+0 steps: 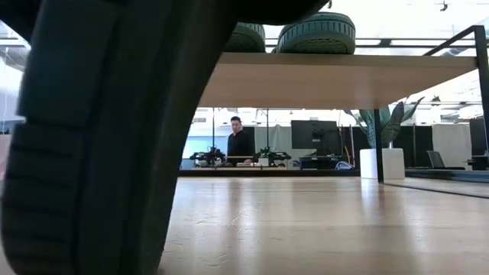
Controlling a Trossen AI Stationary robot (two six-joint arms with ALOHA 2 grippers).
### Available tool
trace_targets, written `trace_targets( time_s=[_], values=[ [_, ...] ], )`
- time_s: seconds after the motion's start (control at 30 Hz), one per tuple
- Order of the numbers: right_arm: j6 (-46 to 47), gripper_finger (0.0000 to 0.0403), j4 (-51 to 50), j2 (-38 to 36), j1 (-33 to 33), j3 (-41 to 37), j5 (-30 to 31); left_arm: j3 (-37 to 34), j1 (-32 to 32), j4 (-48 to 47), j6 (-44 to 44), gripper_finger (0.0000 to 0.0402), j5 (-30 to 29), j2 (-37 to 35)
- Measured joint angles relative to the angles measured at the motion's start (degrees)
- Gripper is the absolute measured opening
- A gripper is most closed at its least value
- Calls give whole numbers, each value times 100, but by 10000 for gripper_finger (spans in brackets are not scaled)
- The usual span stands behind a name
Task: Pick and place slides into the shelf
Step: Put the right black slide under the shelf
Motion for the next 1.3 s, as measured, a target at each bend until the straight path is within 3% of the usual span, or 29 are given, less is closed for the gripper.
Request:
trace_targets(
  time_s=[0.27, 0.4, 0.53, 0.7, 0.77, 0.87, 1.0, 1.1, 1.3],
  values=[
    [-82, 244, 54, 0, -415, 0, 51, -4, -283, 1302, -142, 0, 230, 0],
    [-524, 261, 286, -10, -658, 22, -484, -12, -484, 1502, -149, 0, 254, 155],
    [-903, 267, 796, -17, -835, 24, -1283, -20, -615, 1495, -153, 0, 313, 512],
    [-316, 267, 786, -31, -745, 24, -1969, -22, -773, 1494, -295, 0, 546, 1099],
    [-157, 267, 793, -30, -713, 33, -1909, -10, -854, 1493, -295, 0, 549, 1308],
    [-138, 267, 770, -9, -725, 192, -1282, 10, -911, 1570, -293, 0, 518, 1483],
    [-811, 267, 761, -64, -939, 531, -1088, 12, -912, 1573, -268, 0, 391, 1489],
    [-1266, 267, 718, -61, -1132, 732, -1153, 11, -912, 1577, -248, 0, 159, 1333],
    [-2195, 267, 748, -61, -1428, 1005, -1895, 11, -911, 1588, -258, 0, 2, 981]
  ],
)
